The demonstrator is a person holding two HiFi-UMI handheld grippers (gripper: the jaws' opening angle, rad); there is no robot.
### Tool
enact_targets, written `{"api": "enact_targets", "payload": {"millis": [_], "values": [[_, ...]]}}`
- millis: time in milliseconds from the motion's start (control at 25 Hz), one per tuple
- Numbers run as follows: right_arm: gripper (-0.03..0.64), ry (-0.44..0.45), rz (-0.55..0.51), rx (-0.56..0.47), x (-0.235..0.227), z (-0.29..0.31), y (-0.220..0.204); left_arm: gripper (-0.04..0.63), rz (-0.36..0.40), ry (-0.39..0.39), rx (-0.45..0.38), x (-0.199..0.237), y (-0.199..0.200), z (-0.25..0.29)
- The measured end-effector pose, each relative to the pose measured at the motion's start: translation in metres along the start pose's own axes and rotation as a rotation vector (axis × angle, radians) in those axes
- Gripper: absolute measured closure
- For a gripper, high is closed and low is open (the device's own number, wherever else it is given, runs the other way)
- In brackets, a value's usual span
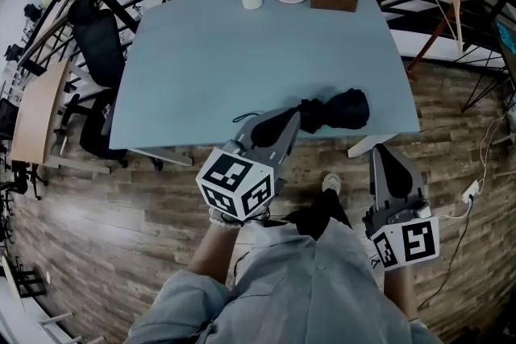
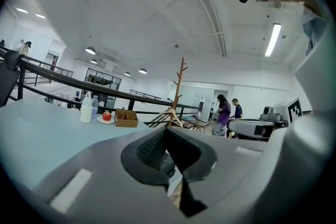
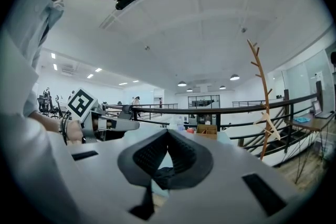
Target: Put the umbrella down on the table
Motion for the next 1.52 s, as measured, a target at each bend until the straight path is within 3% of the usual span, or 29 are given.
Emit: {"api": "enact_targets", "payload": {"millis": [360, 720, 1120, 1520], "values": [[0.617, 0.008, -0.012, -0.013, 0.009, -0.013, 0.004, 0.591, 0.010, 0.026, -0.009, -0.015, -0.002, -0.021], [0.618, 0.077, -0.024, -0.031, -0.004, -0.009, 0.011, 0.591, -0.011, 0.068, -0.052, -0.030, 0.010, -0.023], [0.617, 0.146, -0.047, -0.044, -0.021, -0.015, 0.021, 0.591, 0.030, 0.115, -0.027, -0.060, 0.009, -0.015], [0.617, 0.168, -0.033, -0.054, -0.033, -0.036, 0.014, 0.591, -0.013, 0.122, -0.055, -0.084, 0.009, -0.012]]}}
Point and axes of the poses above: the fingertips, and each gripper's own axes: z forward along the fingers, x to its left, y out of its top, the point moved 1 cm from there along -z, backward along the fingers, and after that the axes turned 7 degrees about x, right-handed, at the moved point
